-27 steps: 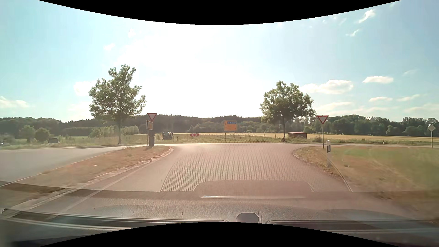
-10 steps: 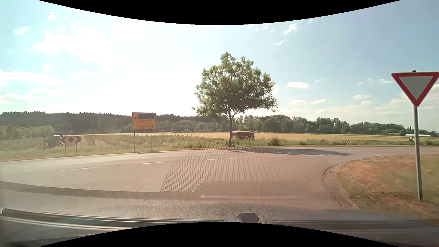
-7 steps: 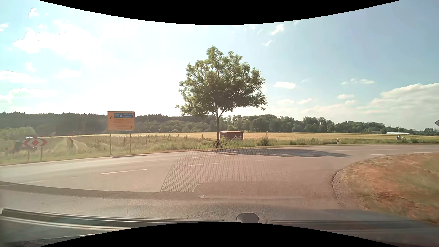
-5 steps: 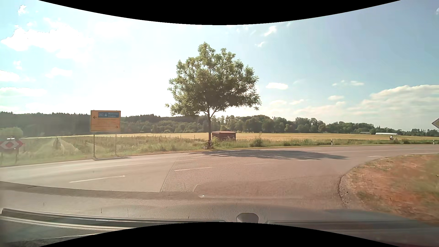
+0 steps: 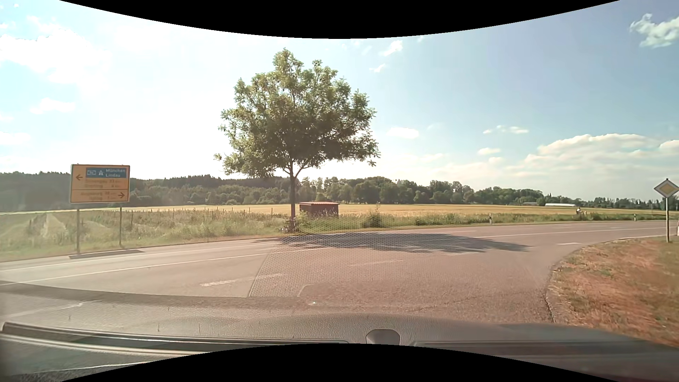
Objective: Follow the waypoints while adhering to traffic rules and regulations
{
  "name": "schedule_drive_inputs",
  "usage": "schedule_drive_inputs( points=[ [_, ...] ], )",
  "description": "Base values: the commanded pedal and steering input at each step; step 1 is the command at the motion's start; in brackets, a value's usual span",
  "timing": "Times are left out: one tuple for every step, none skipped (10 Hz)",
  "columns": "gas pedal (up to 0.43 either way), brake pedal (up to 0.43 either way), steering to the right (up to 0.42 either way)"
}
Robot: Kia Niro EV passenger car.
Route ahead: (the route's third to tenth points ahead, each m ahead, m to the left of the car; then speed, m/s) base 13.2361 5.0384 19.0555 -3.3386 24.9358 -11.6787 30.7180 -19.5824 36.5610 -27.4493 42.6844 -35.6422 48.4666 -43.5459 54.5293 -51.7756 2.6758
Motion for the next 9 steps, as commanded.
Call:
schedule_drive_inputs(
  points=[
    [0.000, 0.305, 0.200],
    [0.000, 0.274, 0.199],
    [0.000, 0.073, 0.192],
    [0.000, 0.006, 0.186],
    [0.000, 0.006, 0.186],
    [0.000, 0.006, 0.190],
    [0.087, 0.006, 0.193],
    [0.248, 0.006, 0.194],
    [0.350, 0.006, 0.194]
  ],
)
